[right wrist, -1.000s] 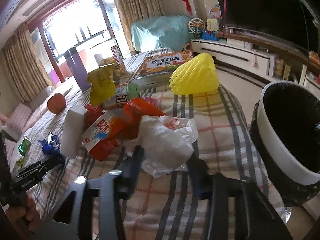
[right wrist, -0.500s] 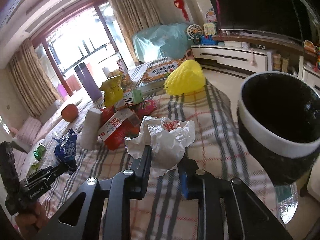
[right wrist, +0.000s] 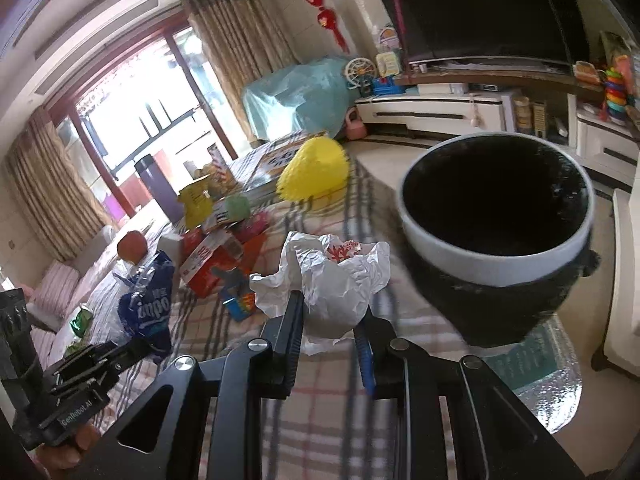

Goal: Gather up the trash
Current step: 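Carry both items over the black bin and open both tools to drop them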

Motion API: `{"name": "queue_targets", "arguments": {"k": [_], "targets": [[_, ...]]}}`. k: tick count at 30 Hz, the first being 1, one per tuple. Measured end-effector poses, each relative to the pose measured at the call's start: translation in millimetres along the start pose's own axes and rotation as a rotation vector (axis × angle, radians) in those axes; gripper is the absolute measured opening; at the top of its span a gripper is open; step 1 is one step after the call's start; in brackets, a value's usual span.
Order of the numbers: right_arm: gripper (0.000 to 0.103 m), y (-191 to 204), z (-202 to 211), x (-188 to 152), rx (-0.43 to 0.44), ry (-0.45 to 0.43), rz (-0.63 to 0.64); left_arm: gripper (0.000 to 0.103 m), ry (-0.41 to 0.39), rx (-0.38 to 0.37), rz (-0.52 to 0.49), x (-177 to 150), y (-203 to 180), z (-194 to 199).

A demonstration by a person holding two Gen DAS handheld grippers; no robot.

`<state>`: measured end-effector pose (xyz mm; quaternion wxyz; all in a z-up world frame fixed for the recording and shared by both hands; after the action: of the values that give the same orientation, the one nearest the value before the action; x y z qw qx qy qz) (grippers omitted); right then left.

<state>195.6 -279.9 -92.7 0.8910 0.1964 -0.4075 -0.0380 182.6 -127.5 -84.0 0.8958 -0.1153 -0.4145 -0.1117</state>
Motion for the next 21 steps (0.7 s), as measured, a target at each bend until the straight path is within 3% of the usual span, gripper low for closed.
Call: {"name": "queue_targets", "arguments": {"k": [12, 21], "targets": [[0.024, -50.3, 24.2, 18.2, -0.057, -0.036, -0.056, 0.024, 0.009, -0.105, -0.120, 22.3, -69.6, -29.1], [0.025, -85.8, 30.4, 35.7, -0.092, -0.043, -0.084, 0.024, 0.023, -0.141, -0.174, 35.1, -101.2, -53.9]]}}
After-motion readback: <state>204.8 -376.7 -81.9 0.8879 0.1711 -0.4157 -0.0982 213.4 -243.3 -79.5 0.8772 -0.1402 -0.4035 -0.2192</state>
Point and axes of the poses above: each gripper's, at about its wrist camera, not at the fingertips, and z roughly against the way its jaws point, y to its left, x to its top, the point moved 9 cm from there along -z, roughly the way its jaws point
